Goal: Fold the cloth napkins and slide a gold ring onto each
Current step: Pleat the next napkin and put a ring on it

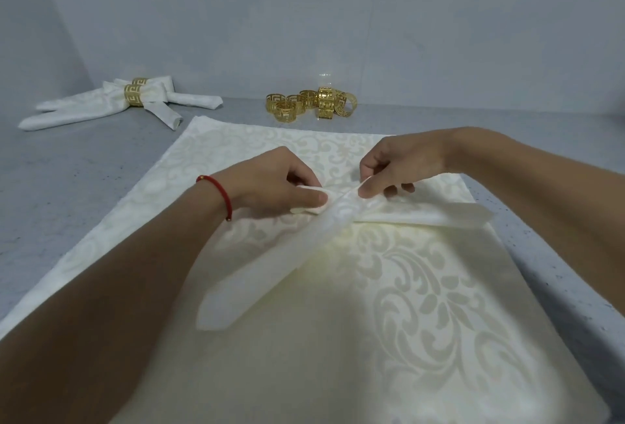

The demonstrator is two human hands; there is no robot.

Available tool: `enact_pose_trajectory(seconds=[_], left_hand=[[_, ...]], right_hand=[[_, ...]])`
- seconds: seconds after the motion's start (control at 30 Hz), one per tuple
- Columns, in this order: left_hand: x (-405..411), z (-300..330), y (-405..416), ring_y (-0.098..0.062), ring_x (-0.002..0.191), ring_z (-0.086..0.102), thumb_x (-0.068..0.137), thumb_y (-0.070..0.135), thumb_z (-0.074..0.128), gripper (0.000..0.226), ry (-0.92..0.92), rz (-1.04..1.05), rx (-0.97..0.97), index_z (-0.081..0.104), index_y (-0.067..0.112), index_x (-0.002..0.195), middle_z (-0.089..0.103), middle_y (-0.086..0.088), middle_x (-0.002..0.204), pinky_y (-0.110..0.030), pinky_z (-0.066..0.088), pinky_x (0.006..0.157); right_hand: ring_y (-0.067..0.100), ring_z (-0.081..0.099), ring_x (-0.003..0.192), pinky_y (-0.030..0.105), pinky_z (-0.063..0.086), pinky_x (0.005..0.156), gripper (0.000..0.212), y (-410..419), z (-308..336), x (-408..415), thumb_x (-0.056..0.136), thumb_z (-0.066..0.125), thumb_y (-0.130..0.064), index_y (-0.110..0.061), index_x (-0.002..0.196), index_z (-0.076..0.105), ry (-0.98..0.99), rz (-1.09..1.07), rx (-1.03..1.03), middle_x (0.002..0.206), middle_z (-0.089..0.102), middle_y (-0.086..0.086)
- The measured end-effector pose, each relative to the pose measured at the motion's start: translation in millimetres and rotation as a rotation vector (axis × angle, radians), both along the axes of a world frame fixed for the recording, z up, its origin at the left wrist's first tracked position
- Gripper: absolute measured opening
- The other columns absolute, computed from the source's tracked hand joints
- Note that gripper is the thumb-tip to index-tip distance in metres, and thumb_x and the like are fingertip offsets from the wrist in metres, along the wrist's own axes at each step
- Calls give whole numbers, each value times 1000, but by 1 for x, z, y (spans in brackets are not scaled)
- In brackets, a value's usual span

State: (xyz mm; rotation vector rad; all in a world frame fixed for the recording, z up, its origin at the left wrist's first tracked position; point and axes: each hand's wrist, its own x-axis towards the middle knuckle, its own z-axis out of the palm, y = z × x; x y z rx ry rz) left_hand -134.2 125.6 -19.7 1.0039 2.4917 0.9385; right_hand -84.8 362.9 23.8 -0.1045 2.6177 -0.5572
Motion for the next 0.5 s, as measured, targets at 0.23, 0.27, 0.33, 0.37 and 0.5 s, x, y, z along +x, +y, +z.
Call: enact_pose_trajectory(seconds=[0.23, 0.27, 0.33, 0.37, 0.5], left_hand=[[-2, 0, -1, 0, 60, 58, 89, 39, 72, 15, -31, -9, -28, 79, 29, 80, 70, 11, 72, -19, 46, 65], [-2, 0, -2, -3, 61, 56, 90, 41, 71, 19, -41, -8, -32, 78, 26, 80, 67, 9, 71, -21, 46, 66], [-1, 1, -2, -15, 63, 48, 91, 50, 65, 40, -71, -6, -29, 69, 15, 73, 55, -2, 68, -29, 42, 67], [0, 2, -2, -20, 64, 43, 90, 56, 62, 50, -83, -5, -36, 61, 10, 71, 48, -6, 69, -33, 40, 67], [6, 3, 8, -9, 71, 59, 84, 59, 68, 36, 4, -9, -168, 70, 23, 80, 66, 3, 79, -27, 47, 71]], right_hand=[[18, 44, 64, 29, 38, 69, 28, 17, -24, 12, 95, 65, -24, -16, 72, 51, 121, -99, -288, 70, 47, 3], [17, 45, 63, 28, 38, 68, 27, 17, -26, 13, 95, 65, -22, -16, 72, 52, 134, -110, -314, 70, 48, 2], [14, 46, 60, 24, 39, 64, 26, 17, -29, 15, 94, 66, -21, -16, 72, 54, 159, -139, -357, 68, 50, 0], [13, 45, 59, 23, 39, 62, 27, 17, -31, 15, 94, 67, -22, -17, 71, 54, 175, -155, -378, 67, 51, -2], [10, 46, 60, 25, 38, 63, 25, 14, -41, 13, 88, 68, -32, -21, 71, 54, 261, -191, -322, 66, 52, -8]])
